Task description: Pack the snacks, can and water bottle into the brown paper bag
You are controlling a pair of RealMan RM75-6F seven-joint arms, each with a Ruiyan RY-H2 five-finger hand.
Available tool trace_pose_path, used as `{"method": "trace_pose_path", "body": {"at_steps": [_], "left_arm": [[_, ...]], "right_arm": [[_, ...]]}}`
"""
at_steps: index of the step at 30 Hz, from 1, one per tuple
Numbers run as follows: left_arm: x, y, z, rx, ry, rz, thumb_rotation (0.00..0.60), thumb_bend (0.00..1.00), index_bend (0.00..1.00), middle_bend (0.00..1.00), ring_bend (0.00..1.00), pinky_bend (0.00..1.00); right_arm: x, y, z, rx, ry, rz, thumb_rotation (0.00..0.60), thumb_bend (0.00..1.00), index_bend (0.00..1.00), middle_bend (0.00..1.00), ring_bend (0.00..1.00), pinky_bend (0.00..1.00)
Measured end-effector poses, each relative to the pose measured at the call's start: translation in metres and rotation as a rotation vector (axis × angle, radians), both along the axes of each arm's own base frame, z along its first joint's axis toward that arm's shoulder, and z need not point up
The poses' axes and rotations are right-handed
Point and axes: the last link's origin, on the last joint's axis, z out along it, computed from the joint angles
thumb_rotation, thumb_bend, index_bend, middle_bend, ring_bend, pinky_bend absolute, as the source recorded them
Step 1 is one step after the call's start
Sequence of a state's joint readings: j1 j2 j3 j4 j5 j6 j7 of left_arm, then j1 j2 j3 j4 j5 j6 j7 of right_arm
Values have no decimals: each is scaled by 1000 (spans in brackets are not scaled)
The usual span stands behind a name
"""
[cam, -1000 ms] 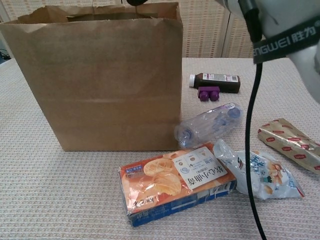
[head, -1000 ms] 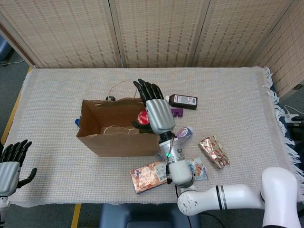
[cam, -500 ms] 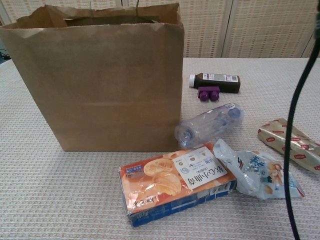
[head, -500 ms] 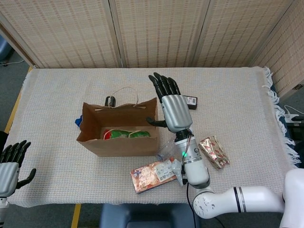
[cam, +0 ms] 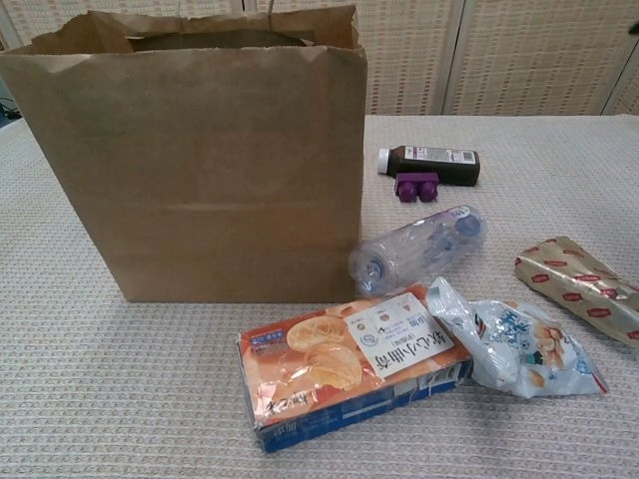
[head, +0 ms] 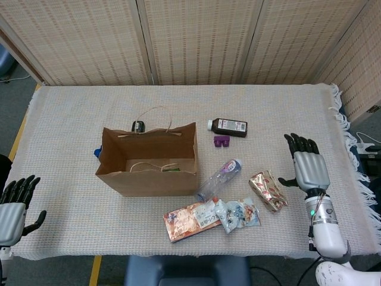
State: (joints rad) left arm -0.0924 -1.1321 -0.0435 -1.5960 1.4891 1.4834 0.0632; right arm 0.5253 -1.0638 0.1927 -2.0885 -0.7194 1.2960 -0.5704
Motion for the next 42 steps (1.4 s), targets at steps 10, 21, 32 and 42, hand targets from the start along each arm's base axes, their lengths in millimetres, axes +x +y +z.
{"method": "trace_pose_path", "body": {"at_steps": [10, 21, 32, 42], "left_arm": [[1, 3, -1, -10, -8, -6, 600, 358, 33, 0, 0, 0], [0, 3, 1, -15, -18, -11, 600, 359, 33, 0, 0, 0], [-1, 1, 1, -12, -21, -7, 600, 359, 33, 0, 0, 0], [-1, 1, 1, -8, -18, -5, 600, 359, 33, 0, 0, 0]], "right_arm": [[-51, 24, -45, 143, 36, -106, 600, 31, 0, 0, 0, 29], [-46, 22, -92, 199, 15, -119, 600, 32, 0, 0, 0, 28], [-59, 16, -113, 196, 55, -149, 600, 114, 3, 18, 13, 182], [-74, 11, -111, 109, 47, -108, 600, 471, 576, 533, 576, 803]]}}
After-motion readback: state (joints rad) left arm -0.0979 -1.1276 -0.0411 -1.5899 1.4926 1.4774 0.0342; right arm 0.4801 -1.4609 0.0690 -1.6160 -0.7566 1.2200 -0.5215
